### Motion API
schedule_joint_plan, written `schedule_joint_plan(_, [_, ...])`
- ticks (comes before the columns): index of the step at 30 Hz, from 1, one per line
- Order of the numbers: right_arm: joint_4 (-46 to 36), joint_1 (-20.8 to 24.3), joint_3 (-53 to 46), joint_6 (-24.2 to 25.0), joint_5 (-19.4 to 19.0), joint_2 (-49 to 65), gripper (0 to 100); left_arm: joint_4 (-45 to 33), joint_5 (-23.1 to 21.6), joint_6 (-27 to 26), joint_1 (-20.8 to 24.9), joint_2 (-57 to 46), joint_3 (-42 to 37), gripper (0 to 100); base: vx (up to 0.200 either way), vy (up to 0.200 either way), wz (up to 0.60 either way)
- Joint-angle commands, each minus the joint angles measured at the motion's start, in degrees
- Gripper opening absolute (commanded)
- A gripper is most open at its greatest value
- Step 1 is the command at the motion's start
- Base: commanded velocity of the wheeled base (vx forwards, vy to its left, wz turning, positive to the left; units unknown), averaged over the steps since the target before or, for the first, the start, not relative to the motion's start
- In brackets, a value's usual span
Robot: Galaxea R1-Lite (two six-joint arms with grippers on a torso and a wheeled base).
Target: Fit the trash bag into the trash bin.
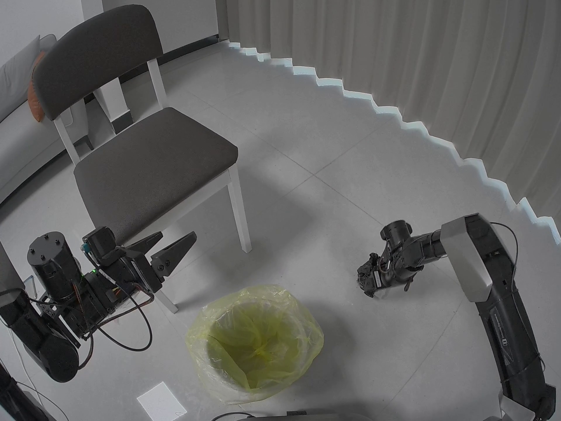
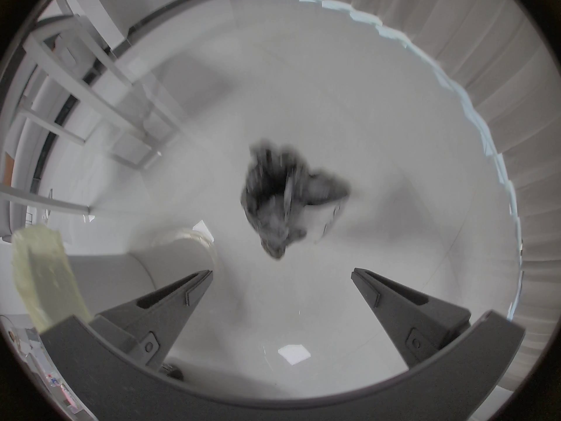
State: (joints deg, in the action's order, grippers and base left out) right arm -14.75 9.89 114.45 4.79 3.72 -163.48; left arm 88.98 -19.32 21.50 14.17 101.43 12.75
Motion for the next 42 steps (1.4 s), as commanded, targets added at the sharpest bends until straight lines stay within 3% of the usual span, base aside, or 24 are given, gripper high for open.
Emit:
schedule_joint_plan(1, [-0.1,-0.1,0.1,0.6,-0.1,-6.3,100,1.0,0.0,0.1,-0.6,-0.1,-1.1,100,0.000,0.000,0.00])
schedule_joint_plan(6, [4.4,0.4,0.1,4.1,-2.2,-5.5,100,1.0,0.0,0.1,-0.9,-0.4,-1.2,100,0.000,0.000,0.00])
schedule_joint_plan(13, [14.1,0.8,0.1,4.3,-2.3,-5.3,100,1.0,0.0,0.1,-1.2,-1.0,-1.9,100,0.000,0.000,0.00])
schedule_joint_plan(20, [17.2,0.9,0.1,3.8,-2.4,-5.7,100,1.0,0.0,-0.1,-1.2,-1.9,-1.9,100,0.000,0.000,0.00])
schedule_joint_plan(28, [31.9,0.4,0.1,2.2,-2.4,-8.2,100,1.0,0.0,-0.2,-0.8,-2.1,-1.9,100,0.000,0.000,0.00])
schedule_joint_plan(42, [33.0,0.0,0.1,-1.2,-2.4,-8.7,100,1.0,-0.1,-0.1,-1.2,-2.1,-2.6,100,0.000,0.000,0.00])
